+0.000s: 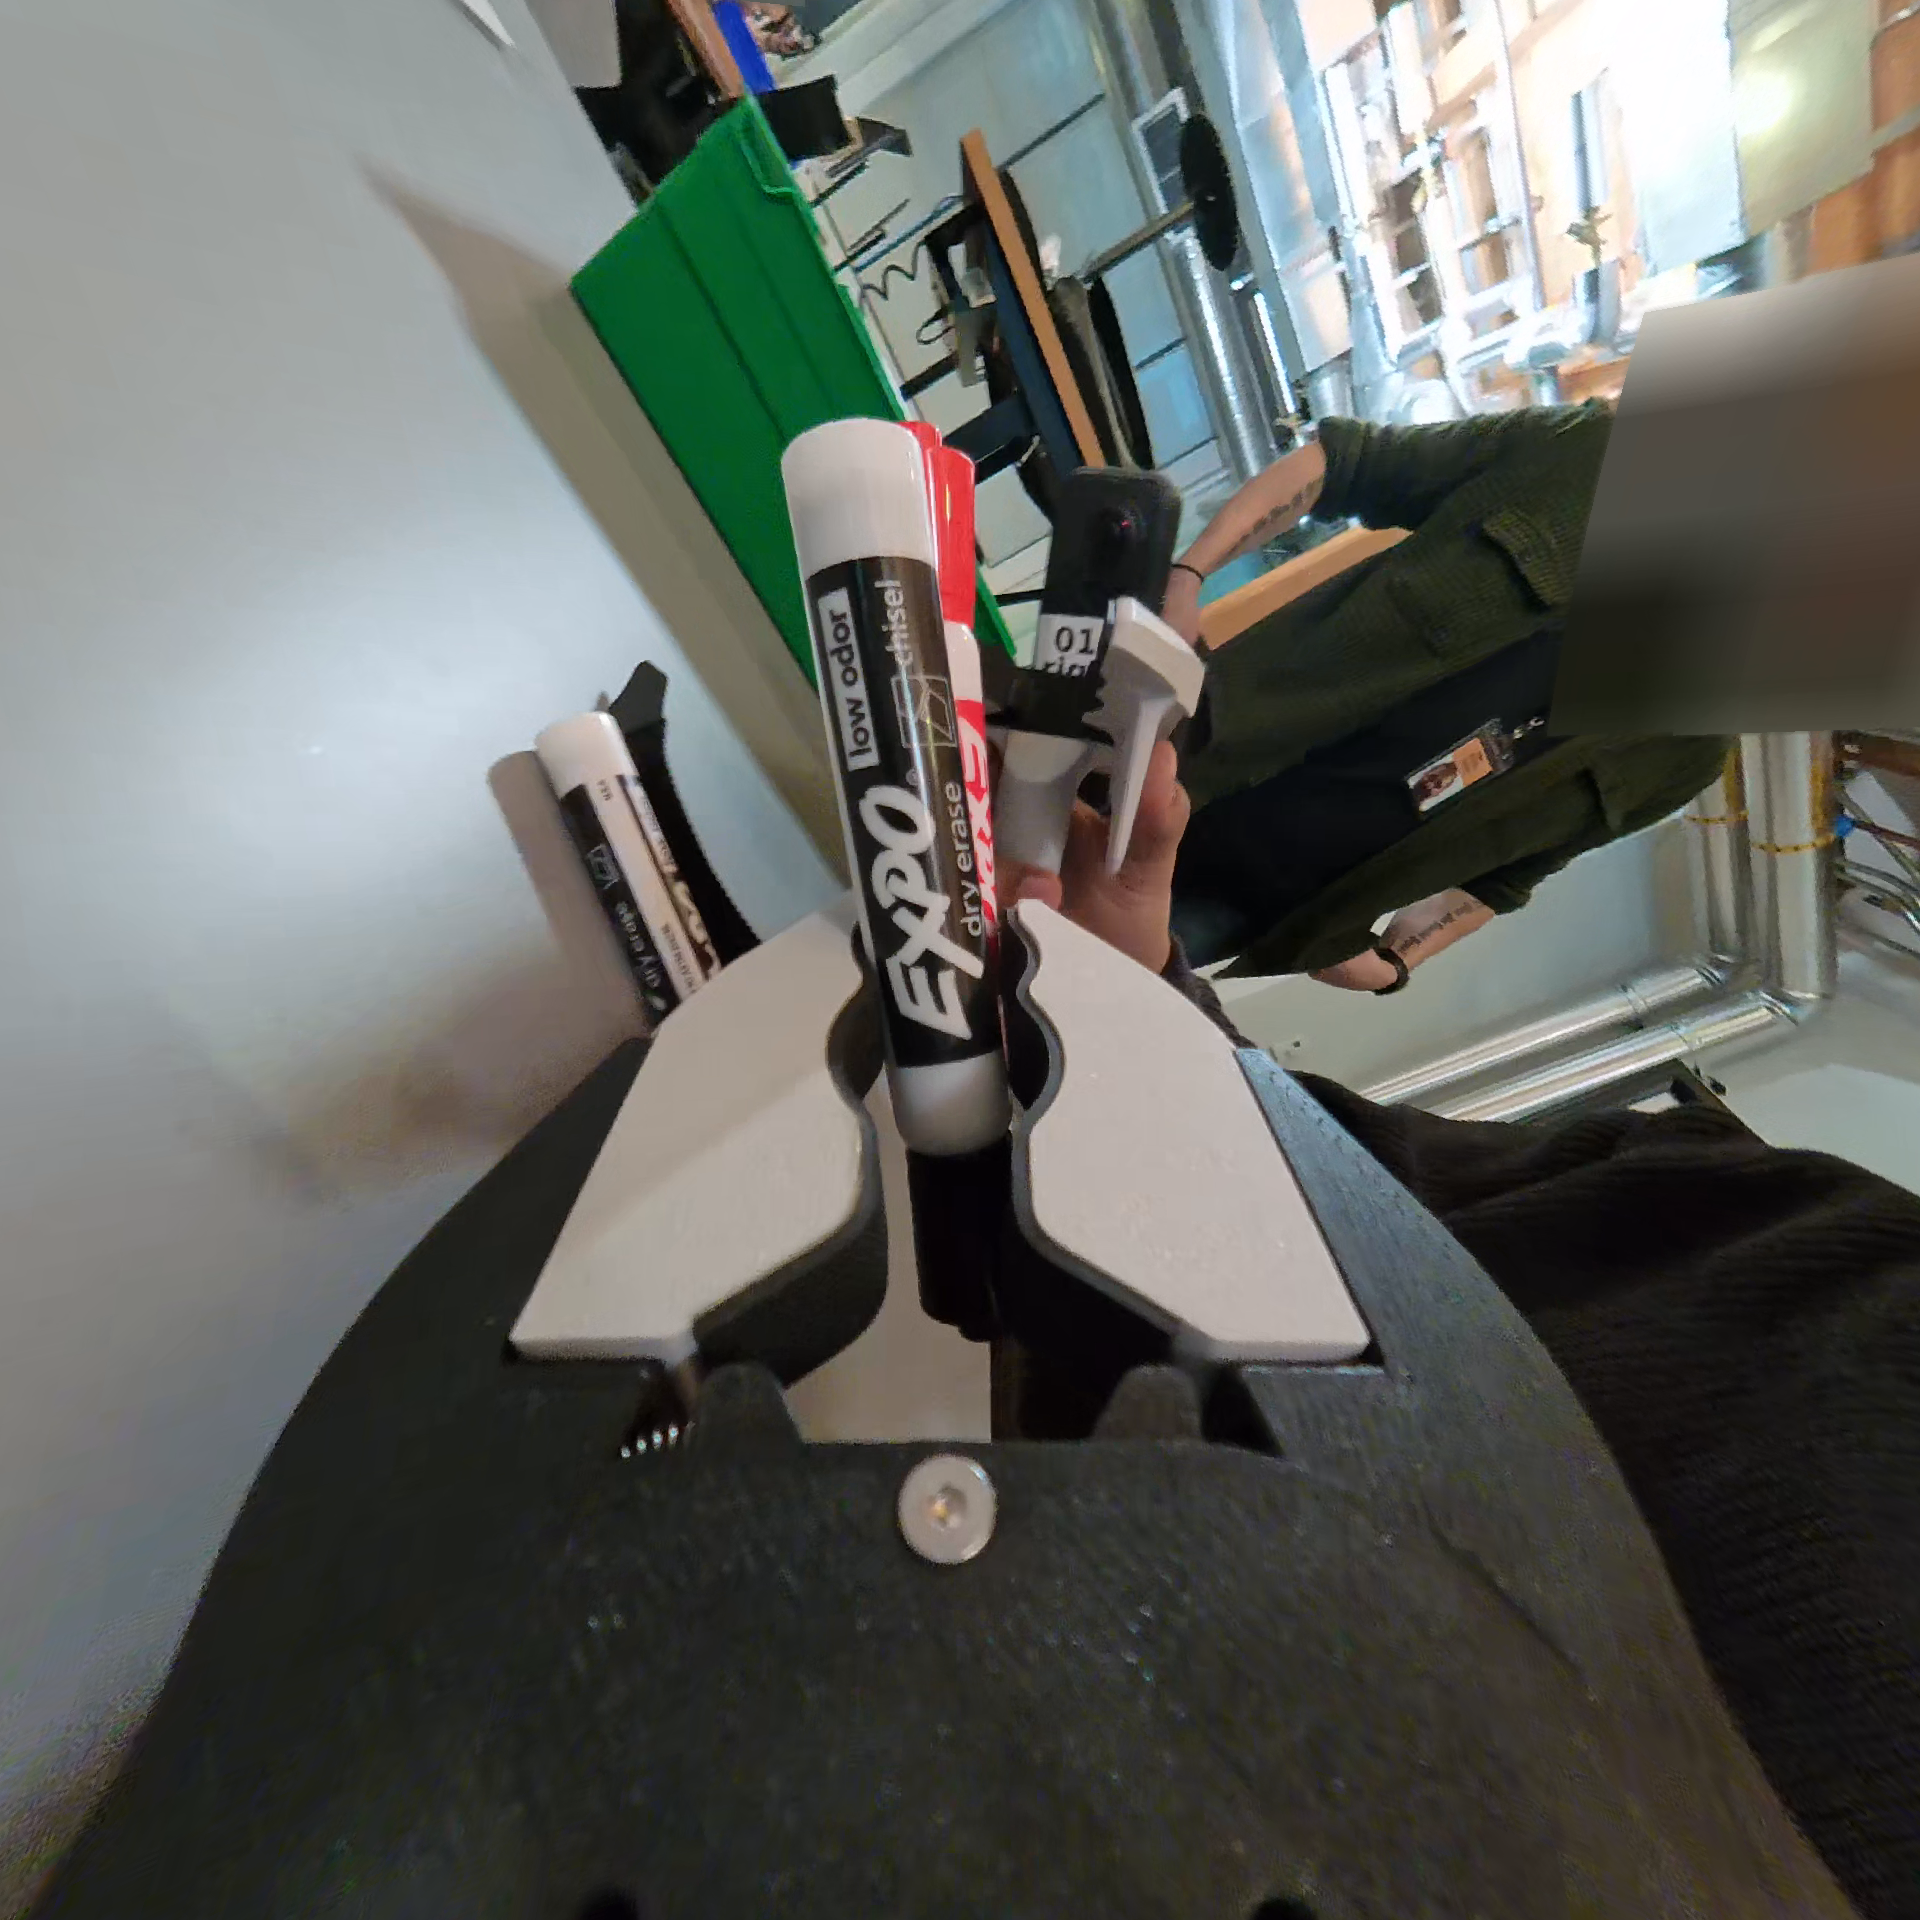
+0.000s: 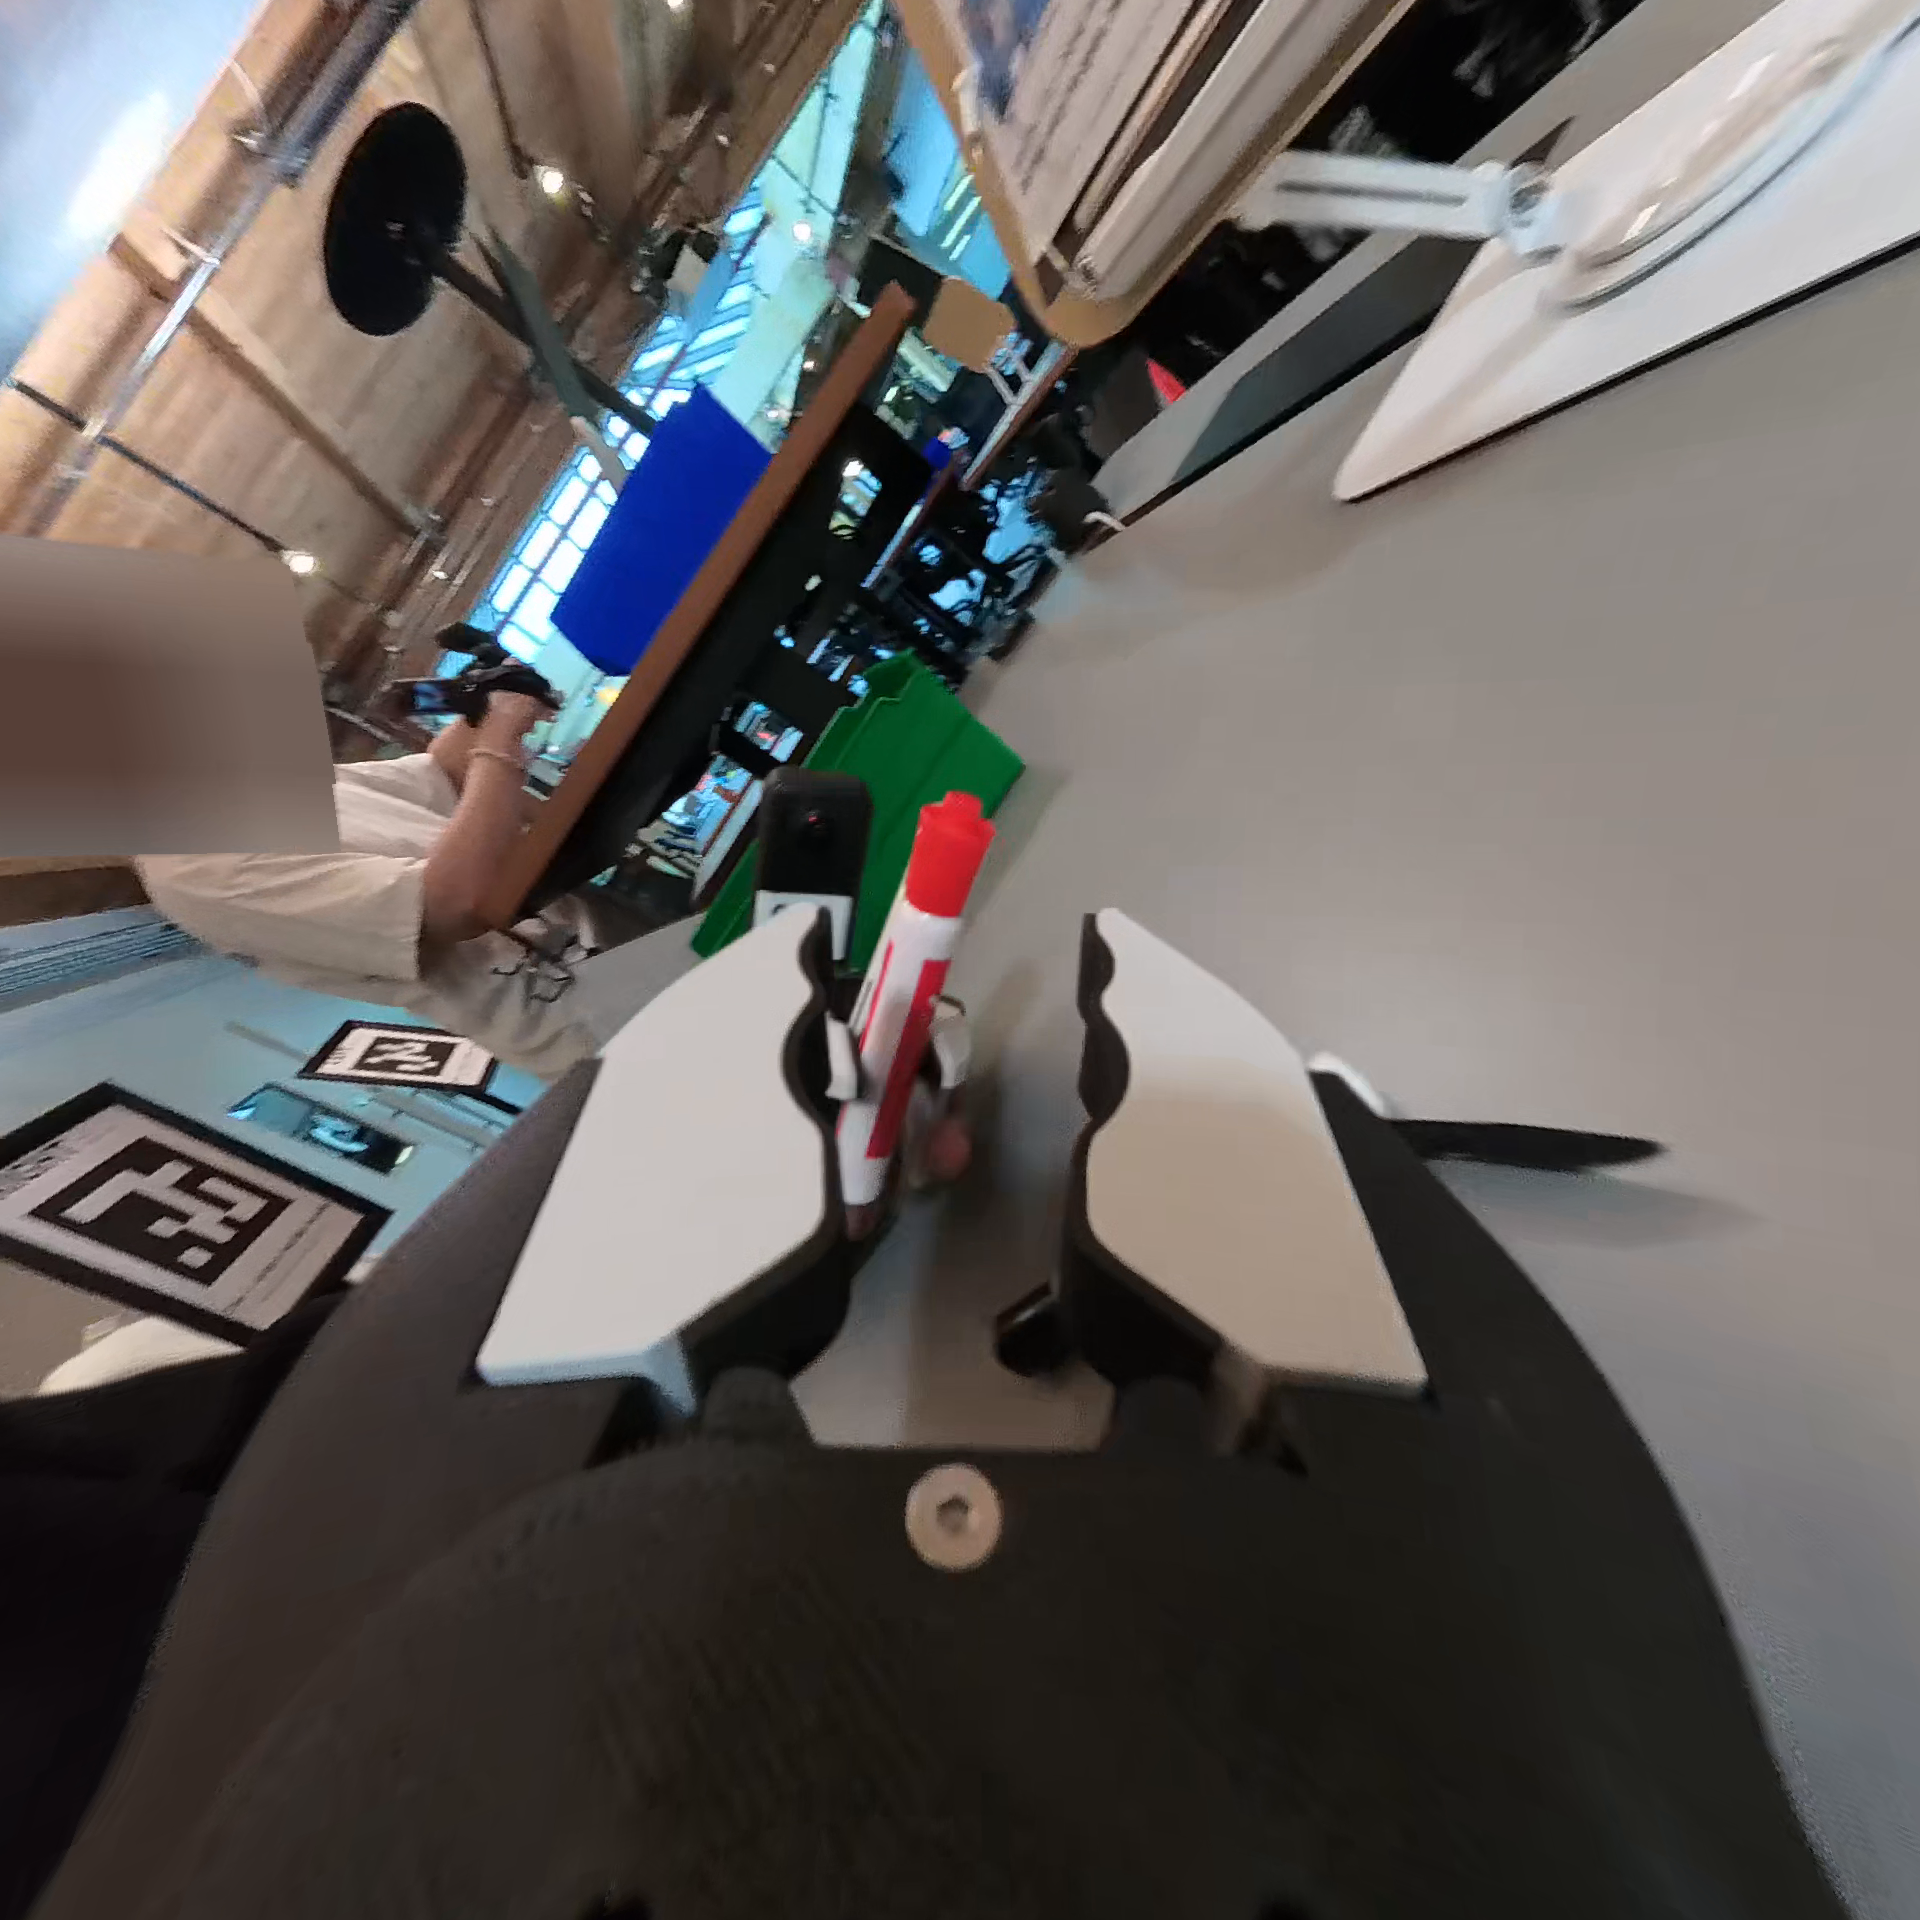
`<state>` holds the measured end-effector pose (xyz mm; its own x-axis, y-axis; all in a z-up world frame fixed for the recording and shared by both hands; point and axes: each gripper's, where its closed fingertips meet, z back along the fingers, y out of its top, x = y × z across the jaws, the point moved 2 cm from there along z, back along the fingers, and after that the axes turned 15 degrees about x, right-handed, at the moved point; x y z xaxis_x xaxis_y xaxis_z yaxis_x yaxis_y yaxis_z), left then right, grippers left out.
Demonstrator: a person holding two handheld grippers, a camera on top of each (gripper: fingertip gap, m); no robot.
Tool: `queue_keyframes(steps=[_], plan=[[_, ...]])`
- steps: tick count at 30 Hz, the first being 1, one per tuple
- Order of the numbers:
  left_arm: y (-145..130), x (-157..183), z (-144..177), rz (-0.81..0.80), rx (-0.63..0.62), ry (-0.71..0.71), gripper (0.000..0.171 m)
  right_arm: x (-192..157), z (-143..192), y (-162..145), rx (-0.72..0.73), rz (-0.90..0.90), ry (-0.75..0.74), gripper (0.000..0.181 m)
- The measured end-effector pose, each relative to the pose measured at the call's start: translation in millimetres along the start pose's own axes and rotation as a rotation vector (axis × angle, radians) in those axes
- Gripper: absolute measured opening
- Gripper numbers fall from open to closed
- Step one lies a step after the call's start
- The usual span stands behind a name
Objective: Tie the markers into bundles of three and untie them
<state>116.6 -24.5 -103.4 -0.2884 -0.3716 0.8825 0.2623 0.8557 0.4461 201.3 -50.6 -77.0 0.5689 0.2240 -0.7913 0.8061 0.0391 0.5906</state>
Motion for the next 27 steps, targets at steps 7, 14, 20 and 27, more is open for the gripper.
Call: queue_keyframes(steps=[7,14,20,27], plan=[[-18,22,-12,0.037,-0.041,-0.100,0.020,-25,-13,-31,-0.042,-0.187,0.128,0.065],[-40,30,-21,0.067,-0.099,-0.114,0.020,-27,-16,-40,-0.048,-0.345,0.167,0.063],[-42,29,-20,0.091,-0.109,-0.099,0.020,-29,-14,-43,-0.075,-0.360,0.193,0.023],[-46,27,-20,0.099,-0.136,-0.088,0.021,-26,-13,-48,-0.114,-0.343,0.158,0.019]])
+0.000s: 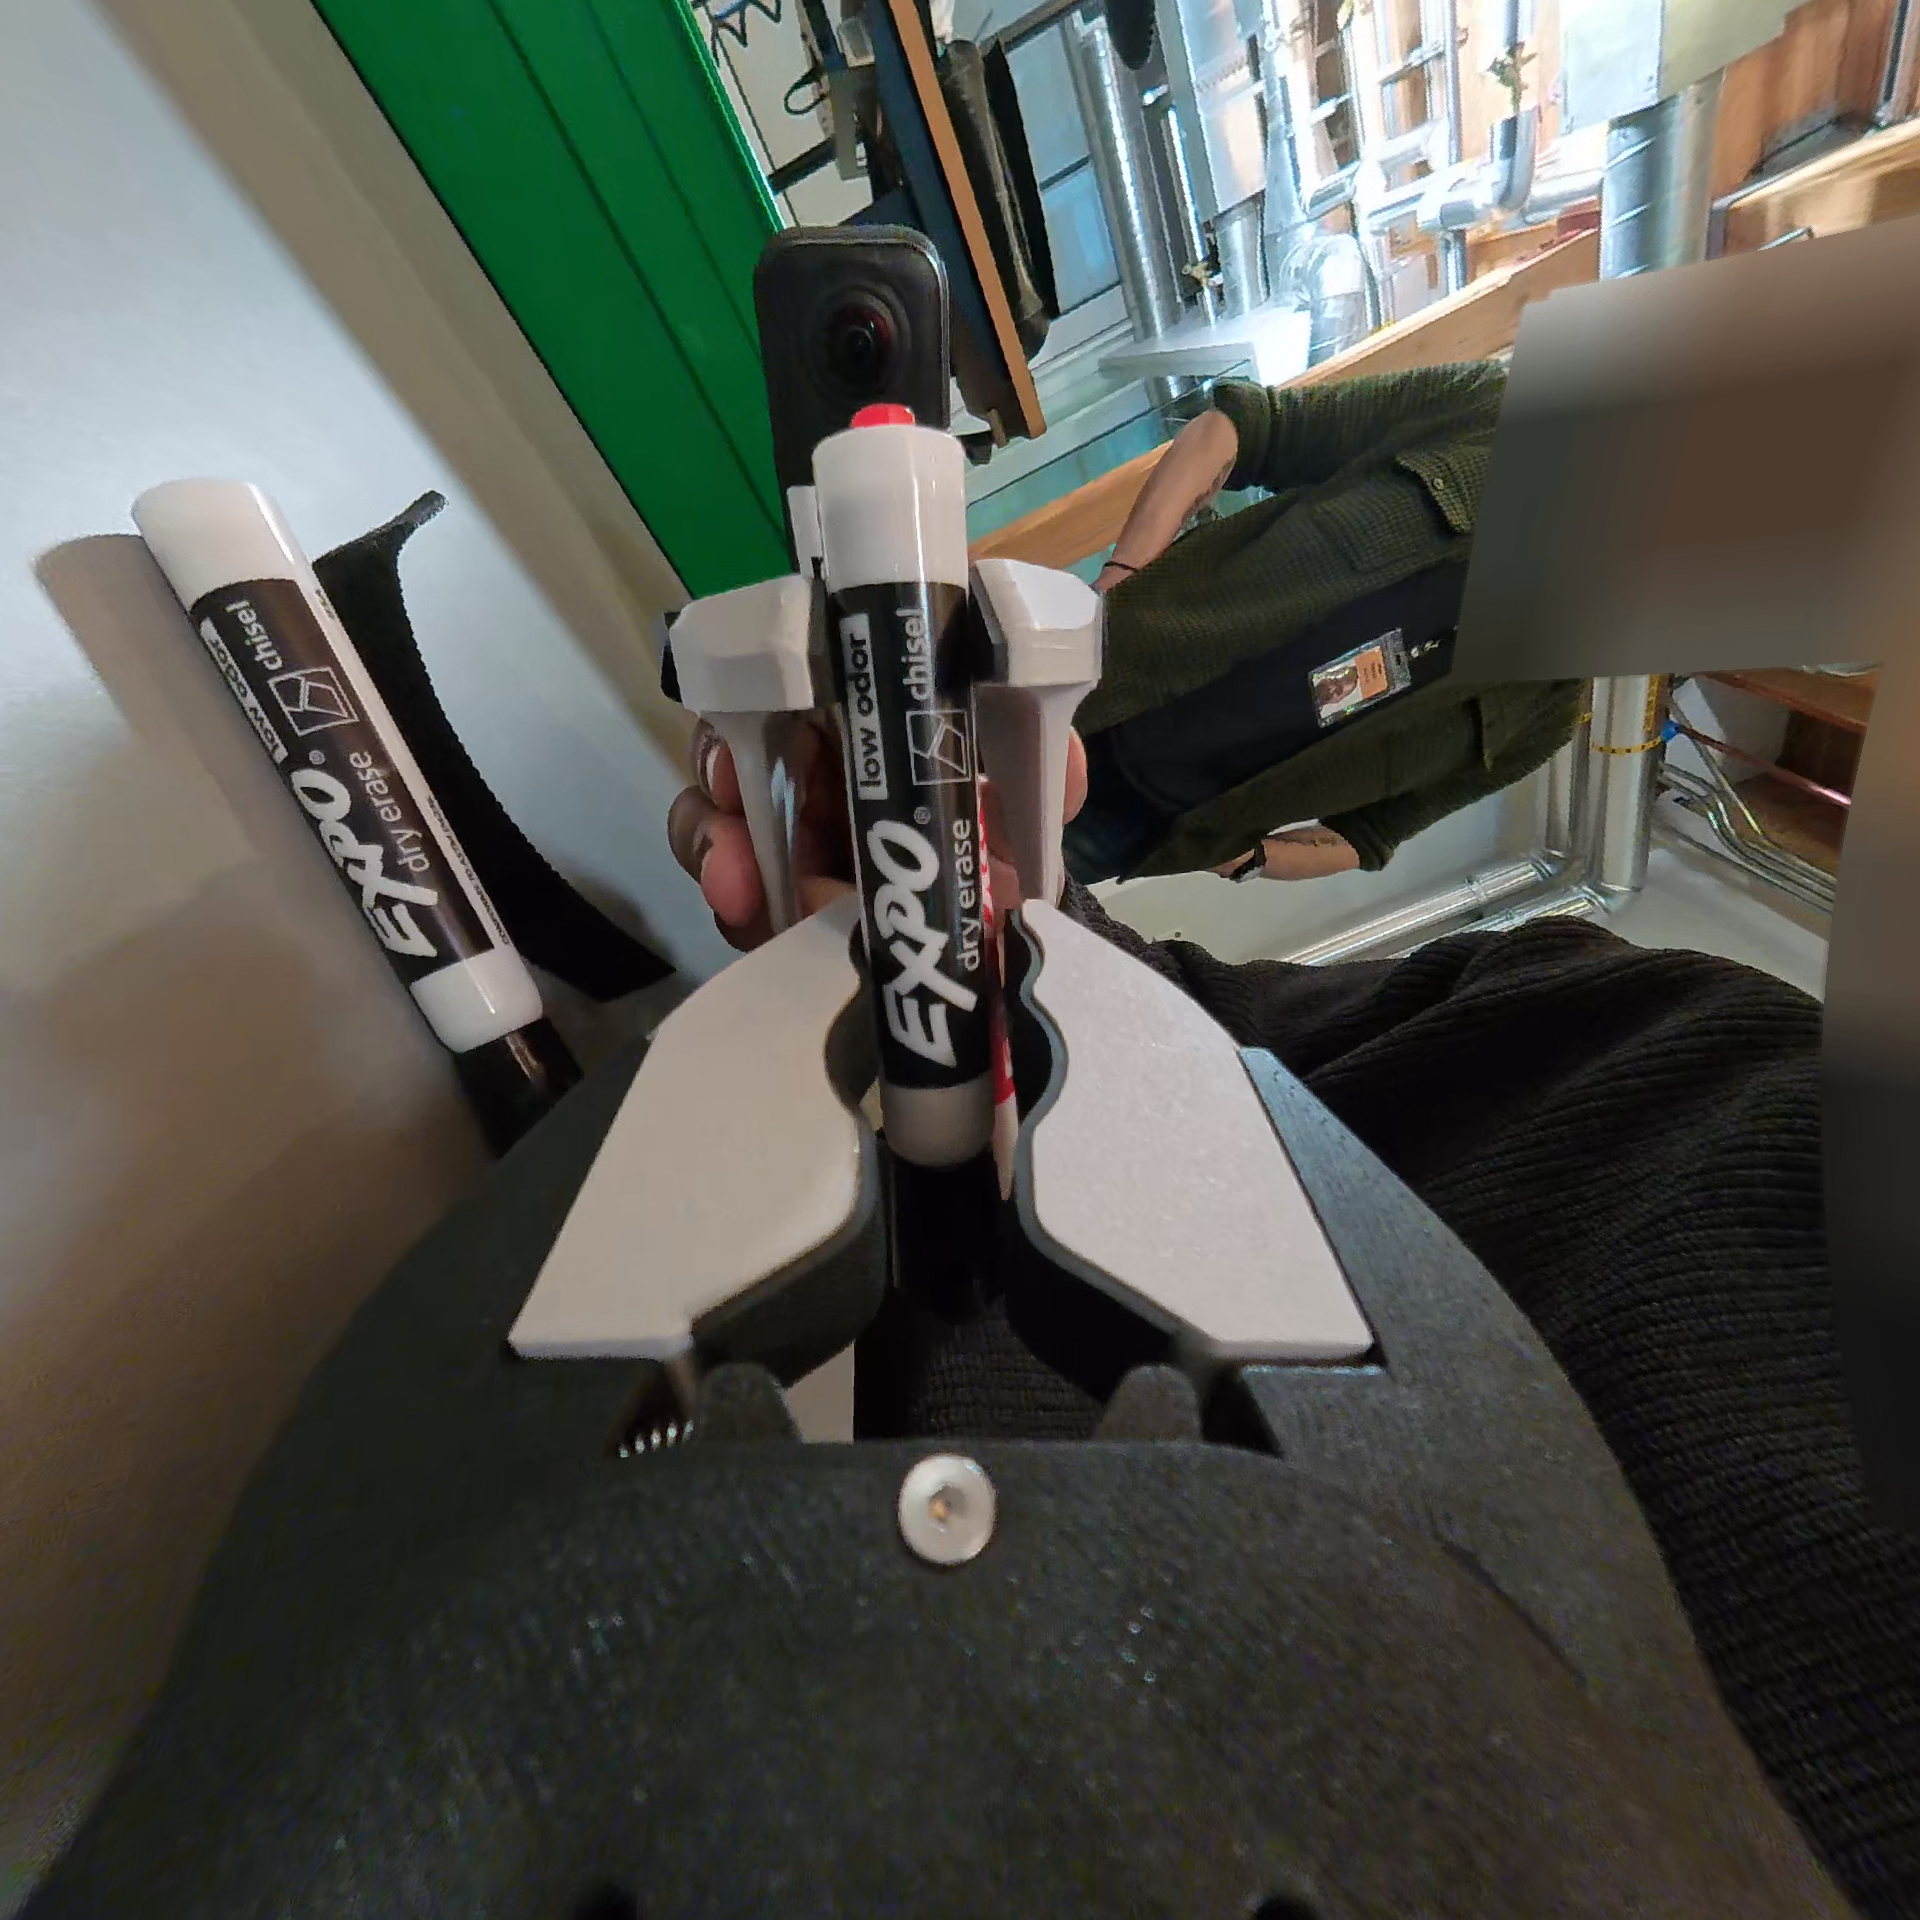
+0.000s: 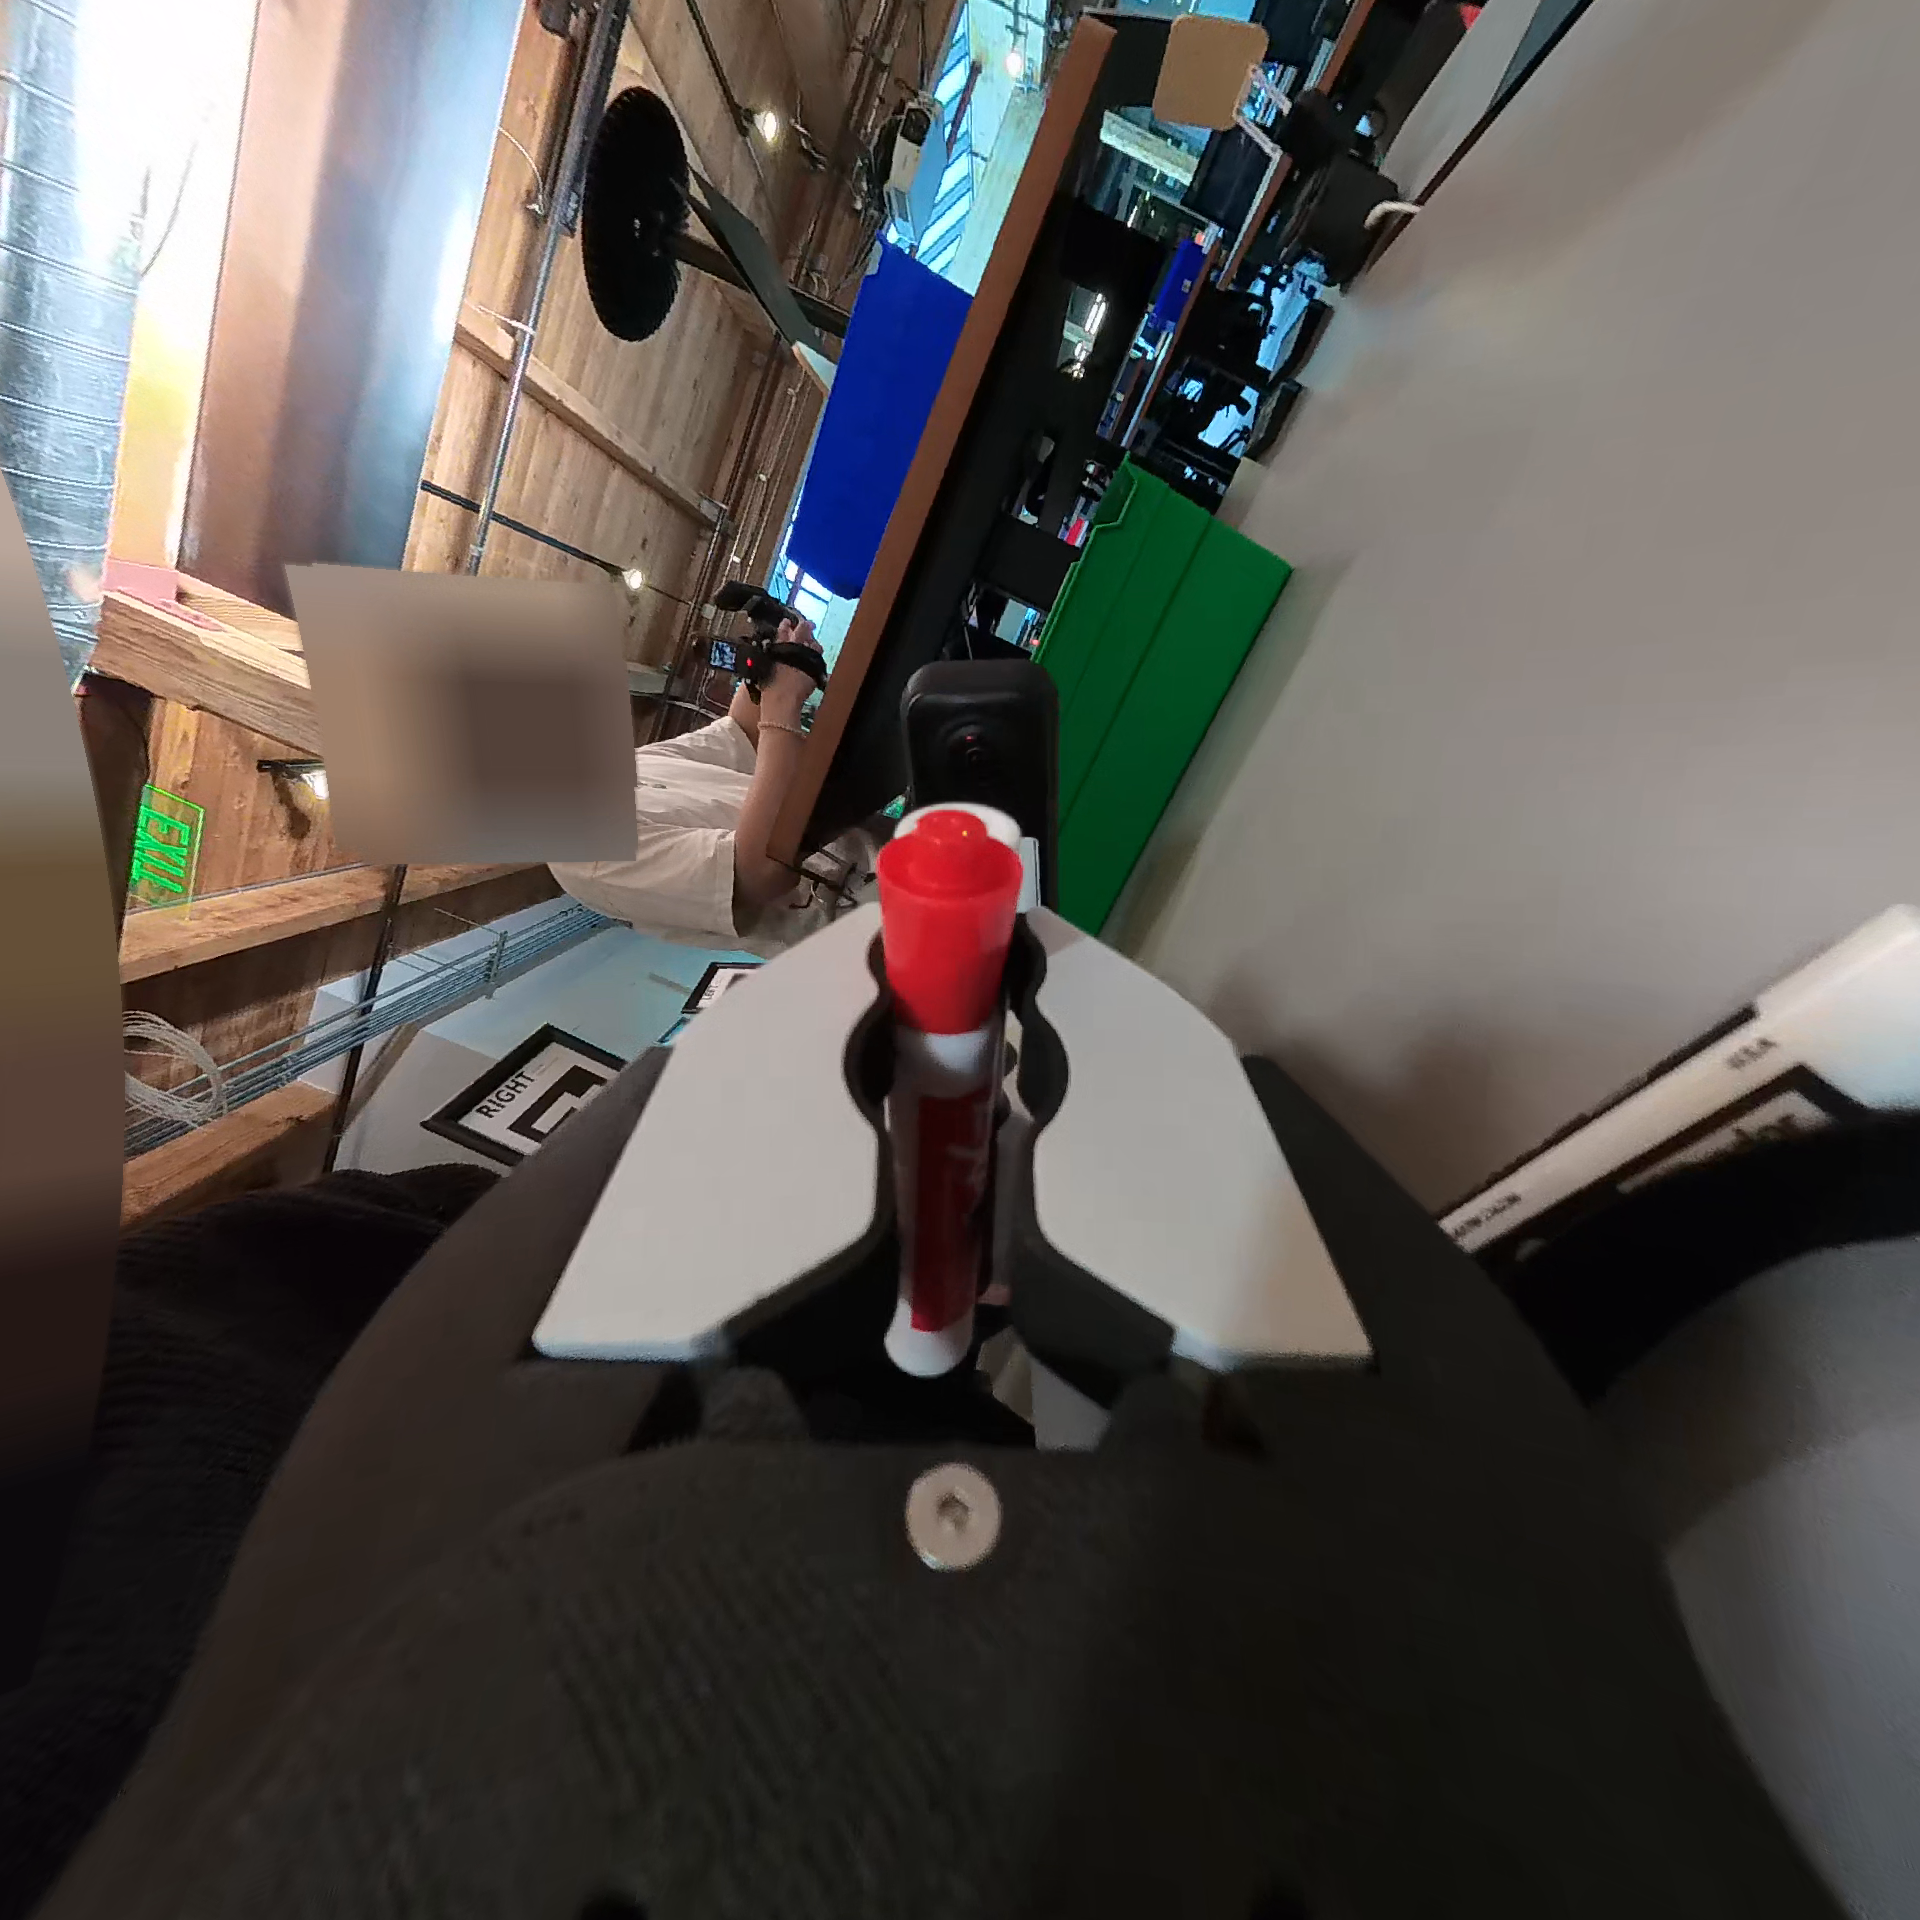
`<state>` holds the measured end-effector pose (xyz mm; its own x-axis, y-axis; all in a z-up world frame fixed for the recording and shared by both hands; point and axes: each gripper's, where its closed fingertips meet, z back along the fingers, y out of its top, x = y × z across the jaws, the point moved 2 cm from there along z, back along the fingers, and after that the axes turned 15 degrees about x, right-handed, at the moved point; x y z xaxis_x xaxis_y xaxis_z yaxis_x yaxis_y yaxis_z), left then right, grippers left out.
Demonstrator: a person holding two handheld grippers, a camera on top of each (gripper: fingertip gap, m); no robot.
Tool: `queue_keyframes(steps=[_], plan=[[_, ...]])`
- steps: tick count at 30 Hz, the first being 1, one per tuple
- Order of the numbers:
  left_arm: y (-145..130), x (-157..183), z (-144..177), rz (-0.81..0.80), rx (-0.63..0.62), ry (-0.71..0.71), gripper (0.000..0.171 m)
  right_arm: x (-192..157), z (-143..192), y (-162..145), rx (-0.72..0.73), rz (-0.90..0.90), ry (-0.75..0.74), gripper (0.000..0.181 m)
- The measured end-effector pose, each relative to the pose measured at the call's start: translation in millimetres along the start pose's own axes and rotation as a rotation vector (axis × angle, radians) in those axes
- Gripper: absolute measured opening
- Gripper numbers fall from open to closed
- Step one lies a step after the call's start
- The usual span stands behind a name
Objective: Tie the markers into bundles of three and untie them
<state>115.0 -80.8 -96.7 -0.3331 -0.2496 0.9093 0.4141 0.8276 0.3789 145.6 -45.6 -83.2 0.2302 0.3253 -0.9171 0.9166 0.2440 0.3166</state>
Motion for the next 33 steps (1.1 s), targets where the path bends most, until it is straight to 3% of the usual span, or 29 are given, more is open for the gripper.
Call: queue_keyframes(steps=[10,20,24,33], plan=[[-3,-5,0,0.030,-0.013,0.030,0.019,5,1,-2,-0.028,-0.003,-0.039,0.019],[4,-10,6,0.043,-0.011,0.040,0.038,15,7,8,-0.006,-0.014,-0.090,0.019],[14,-25,15,-0.055,-0.005,0.158,0.041,23,13,21,0.020,0.023,-0.136,0.019],[37,-33,25,-0.074,0.092,0.211,0.041,43,22,51,0.103,0.056,-0.224,0.019]])
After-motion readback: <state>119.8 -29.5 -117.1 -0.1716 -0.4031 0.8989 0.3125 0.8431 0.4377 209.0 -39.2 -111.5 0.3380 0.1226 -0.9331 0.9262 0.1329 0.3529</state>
